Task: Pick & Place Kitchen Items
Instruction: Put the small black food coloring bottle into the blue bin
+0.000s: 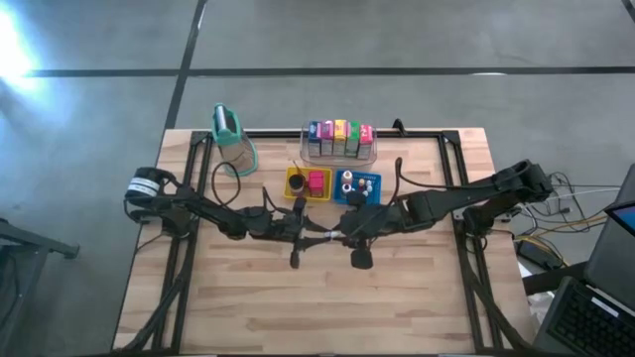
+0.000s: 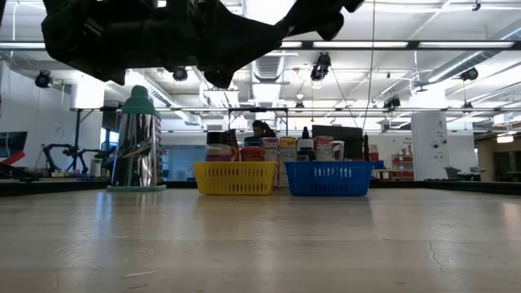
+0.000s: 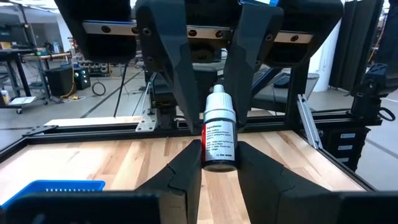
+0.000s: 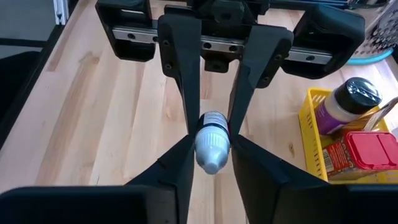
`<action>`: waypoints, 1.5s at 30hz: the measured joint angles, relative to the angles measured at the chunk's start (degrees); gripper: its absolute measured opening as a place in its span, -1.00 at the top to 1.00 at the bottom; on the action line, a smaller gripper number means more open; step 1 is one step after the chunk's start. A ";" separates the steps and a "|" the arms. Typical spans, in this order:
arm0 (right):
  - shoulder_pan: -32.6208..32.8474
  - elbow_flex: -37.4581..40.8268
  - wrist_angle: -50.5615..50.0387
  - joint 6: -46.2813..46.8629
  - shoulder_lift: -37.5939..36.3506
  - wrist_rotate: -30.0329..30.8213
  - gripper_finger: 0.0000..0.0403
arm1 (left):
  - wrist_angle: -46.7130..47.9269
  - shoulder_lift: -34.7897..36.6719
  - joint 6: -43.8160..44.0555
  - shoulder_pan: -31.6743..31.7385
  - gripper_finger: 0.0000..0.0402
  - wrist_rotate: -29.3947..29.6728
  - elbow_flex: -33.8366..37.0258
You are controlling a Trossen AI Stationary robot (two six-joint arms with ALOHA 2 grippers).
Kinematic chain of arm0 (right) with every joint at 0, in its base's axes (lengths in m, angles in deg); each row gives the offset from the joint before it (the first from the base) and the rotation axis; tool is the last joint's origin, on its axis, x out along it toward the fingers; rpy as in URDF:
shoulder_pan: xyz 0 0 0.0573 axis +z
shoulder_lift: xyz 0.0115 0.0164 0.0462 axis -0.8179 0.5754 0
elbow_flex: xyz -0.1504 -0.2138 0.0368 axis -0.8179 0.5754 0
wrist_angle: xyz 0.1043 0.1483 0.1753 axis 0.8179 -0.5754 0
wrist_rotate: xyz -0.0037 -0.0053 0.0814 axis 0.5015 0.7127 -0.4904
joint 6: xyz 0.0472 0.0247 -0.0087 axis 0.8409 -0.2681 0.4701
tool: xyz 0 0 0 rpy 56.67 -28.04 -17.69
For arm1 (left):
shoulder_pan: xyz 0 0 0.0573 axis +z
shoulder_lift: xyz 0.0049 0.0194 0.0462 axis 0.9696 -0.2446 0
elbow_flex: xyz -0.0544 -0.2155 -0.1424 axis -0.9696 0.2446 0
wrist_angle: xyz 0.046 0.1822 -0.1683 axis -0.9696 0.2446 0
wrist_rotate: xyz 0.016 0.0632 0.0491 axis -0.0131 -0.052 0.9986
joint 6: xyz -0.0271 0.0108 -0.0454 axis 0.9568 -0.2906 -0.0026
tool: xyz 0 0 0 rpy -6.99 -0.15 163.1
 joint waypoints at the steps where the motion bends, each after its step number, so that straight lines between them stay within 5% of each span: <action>1: 0.00 0.00 -0.04 0.00 0.00 0.02 0.50 | 0.00 0.00 0.00 0.00 0.52 -0.02 -0.01; 8: 0.00 0.02 -0.26 -0.26 0.00 0.11 0.66 | 0.46 0.00 0.00 0.00 0.52 0.09 -0.02; 19: -0.04 0.04 -0.40 -0.22 0.00 0.37 0.63 | 1.63 0.14 1.68 0.07 0.50 2.73 -0.03; 26: -0.49 0.00 -2.51 0.71 -0.83 1.22 0.67 | 12.09 3.64 2.36 0.11 0.16 3.59 -0.40; 30: -1.35 0.00 -7.22 3.35 -2.32 1.40 0.63 | 22.96 9.06 -0.44 0.31 -0.07 4.30 -0.43; 35: -5.15 0.00 -18.97 8.89 -4.39 2.21 0.67 | 33.47 16.37 -1.17 0.55 -0.19 13.87 -0.33; 45: -15.79 0.00 -32.00 14.24 -5.49 1.83 0.61 | 35.44 24.18 -1.05 1.18 -0.19 15.54 5.33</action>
